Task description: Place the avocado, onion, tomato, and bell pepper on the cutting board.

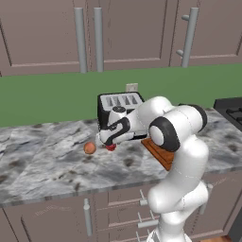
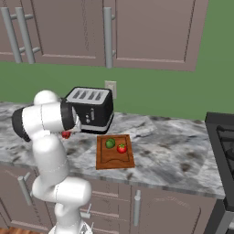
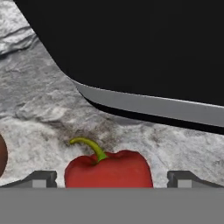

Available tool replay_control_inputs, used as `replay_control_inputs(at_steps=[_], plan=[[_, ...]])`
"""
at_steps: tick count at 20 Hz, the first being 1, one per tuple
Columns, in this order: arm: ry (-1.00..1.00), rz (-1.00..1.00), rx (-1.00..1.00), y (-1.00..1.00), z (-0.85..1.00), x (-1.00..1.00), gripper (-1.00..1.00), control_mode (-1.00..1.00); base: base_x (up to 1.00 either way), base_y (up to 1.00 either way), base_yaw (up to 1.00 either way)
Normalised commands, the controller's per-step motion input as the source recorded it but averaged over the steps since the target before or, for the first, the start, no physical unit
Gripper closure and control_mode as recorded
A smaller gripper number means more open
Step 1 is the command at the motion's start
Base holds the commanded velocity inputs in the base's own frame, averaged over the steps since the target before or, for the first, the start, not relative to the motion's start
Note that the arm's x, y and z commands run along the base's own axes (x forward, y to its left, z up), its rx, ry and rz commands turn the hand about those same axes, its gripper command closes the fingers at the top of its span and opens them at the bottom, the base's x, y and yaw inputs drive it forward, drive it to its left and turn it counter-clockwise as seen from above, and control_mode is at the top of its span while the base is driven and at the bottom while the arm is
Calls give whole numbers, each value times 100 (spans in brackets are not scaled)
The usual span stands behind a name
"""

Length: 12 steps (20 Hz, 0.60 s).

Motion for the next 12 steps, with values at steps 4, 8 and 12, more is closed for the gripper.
replay_control_inputs(at_steps=[4, 8, 12], plan=[[6, 0, 0, 13, -24, 0, 100, -100, 0, 0, 0], [1, 0, 0, 1, -3, -6, 100, -100, 0, 0, 0], [-4, 0, 0, 2, 39, -14, 100, -100, 0, 0, 0]])
